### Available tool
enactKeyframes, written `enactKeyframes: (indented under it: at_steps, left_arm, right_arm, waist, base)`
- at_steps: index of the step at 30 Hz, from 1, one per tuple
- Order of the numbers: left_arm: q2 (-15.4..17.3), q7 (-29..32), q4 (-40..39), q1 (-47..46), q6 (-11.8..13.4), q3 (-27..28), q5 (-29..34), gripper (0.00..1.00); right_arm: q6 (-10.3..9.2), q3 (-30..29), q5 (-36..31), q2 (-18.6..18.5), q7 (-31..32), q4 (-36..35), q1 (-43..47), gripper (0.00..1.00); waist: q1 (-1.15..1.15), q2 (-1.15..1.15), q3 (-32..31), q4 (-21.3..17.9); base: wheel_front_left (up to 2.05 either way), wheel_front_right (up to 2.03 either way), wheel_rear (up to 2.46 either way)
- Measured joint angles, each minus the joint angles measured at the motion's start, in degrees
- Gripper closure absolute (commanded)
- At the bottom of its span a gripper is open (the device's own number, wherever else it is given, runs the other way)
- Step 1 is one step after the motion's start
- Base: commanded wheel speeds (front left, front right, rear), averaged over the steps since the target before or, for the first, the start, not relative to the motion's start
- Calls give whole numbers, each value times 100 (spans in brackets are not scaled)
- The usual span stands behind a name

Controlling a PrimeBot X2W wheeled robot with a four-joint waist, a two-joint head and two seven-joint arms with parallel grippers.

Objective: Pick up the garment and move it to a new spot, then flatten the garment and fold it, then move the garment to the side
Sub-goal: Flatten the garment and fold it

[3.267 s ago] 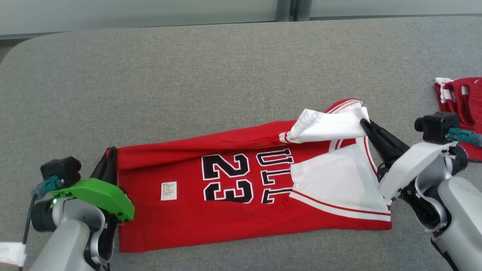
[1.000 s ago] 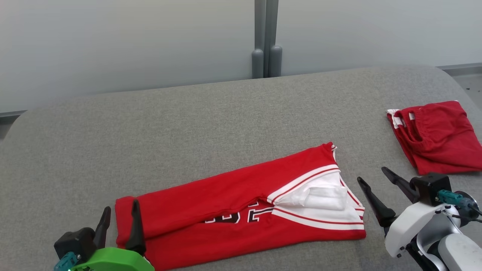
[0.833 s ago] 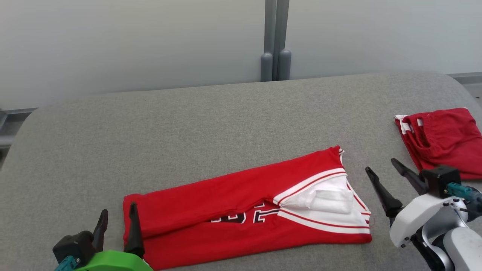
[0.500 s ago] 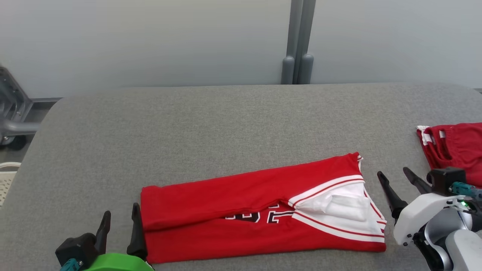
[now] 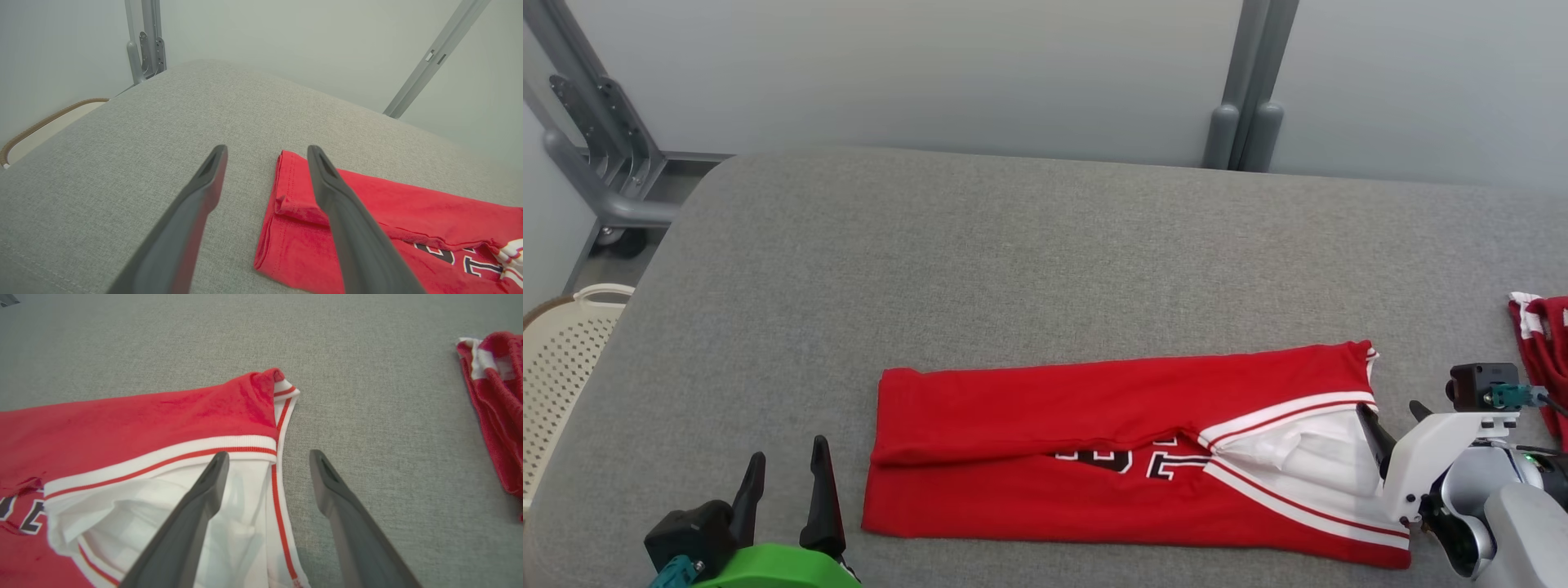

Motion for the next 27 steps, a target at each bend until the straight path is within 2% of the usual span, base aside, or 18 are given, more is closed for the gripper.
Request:
enactKeyframes:
  at_steps: [6,9,20,25,26,27]
  left_arm:
    - [-12,-3,25,-93,-9,-8,0,0]
    - [-23,-13,55,-155,-41,-7,0,0]
    - [-59,-54,77,-190,-44,-31,-1,0]
    - [-71,-54,87,-207,-43,-51,-1,0]
    - [-74,-54,92,-214,-44,-54,-1,0]
    - [-76,-54,98,-221,-44,-56,-1,0]
  right_arm:
    - [0,116,178,-63,291,646,-409,0]
    - [0,353,430,-104,559,873,-580,0]
    - [0,880,1084,-350,999,955,-693,0]
    - [-2,1157,1178,-436,1092,894,-733,0]
    - [-2,1204,1181,-444,1095,894,-751,13]
    - [-2,1239,1172,-454,1085,906,-776,52]
  waist:
    - [0,0,178,170]
    - [0,0,272,247]
    - [0,0,361,265]
    - [0,0,384,229]
    - [0,0,391,220]
    - [0,0,399,213]
  base:
    - [0,0,0]
    - [0,0,0]
    - [0,0,0]
    - [0,0,0]
    - [0,0,0]
    - [0,0,0]
